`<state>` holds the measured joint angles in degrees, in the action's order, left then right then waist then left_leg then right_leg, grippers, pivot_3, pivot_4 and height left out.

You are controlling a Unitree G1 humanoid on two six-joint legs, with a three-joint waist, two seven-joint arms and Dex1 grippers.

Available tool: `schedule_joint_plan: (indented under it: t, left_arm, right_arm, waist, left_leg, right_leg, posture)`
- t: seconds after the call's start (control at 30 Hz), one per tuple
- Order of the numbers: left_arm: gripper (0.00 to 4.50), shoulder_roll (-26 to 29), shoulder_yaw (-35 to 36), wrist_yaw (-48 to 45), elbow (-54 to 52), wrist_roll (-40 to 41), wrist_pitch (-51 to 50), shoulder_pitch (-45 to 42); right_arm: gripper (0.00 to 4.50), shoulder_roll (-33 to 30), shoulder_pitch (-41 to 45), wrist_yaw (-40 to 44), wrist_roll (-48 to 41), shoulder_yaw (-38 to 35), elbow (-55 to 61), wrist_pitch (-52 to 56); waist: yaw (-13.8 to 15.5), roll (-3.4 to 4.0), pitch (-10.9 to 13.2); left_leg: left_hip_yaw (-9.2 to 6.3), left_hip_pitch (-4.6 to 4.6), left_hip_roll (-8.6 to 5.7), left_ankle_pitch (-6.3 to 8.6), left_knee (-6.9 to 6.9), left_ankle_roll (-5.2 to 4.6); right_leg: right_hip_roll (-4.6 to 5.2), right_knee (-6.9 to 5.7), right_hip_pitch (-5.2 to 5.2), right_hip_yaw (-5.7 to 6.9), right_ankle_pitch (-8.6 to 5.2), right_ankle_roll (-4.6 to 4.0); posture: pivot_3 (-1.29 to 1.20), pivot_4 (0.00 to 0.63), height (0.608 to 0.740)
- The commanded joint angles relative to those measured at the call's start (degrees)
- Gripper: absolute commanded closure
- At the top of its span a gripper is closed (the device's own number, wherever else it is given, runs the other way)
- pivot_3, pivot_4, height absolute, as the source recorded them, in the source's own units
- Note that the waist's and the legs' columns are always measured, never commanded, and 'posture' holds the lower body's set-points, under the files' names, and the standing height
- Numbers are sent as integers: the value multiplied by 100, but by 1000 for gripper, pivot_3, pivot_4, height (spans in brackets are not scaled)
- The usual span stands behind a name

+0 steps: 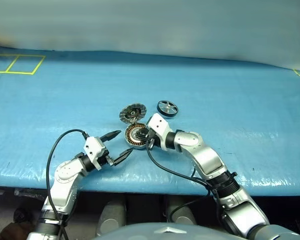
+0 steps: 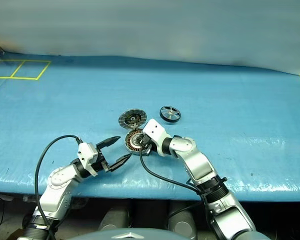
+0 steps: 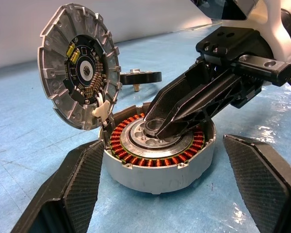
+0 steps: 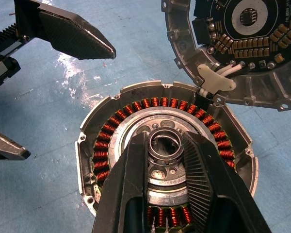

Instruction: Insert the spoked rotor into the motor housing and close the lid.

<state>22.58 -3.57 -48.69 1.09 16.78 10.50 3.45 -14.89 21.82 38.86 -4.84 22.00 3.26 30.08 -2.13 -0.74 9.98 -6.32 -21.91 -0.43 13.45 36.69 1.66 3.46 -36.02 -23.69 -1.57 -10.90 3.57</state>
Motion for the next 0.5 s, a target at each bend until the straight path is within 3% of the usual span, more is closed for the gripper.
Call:
schedule_joint_plan:
  t: [0.03, 0.5]
  left_arm:
    - [236, -19, -4, 35, -288, -3, 83, 12]
    - [236, -6, -22, 154, -332, -85, 59, 65]
  right_arm:
    - [3798, 68, 26, 27, -45, -3, 52, -36]
    - [3798, 93, -28, -40, -36, -61, 113, -11]
  waist:
    - [0, 0, 0]
    - [-4, 0, 0]
  left_leg:
    - [0, 0, 0, 0, -1, 0]
    - [0, 1, 1, 0, -11, 0]
  right_leg:
    - [0, 1, 0, 0, 0, 0]
    - [0, 3, -3, 0, 0, 0]
  posture:
    - [0, 150, 740]
    - [0, 150, 740]
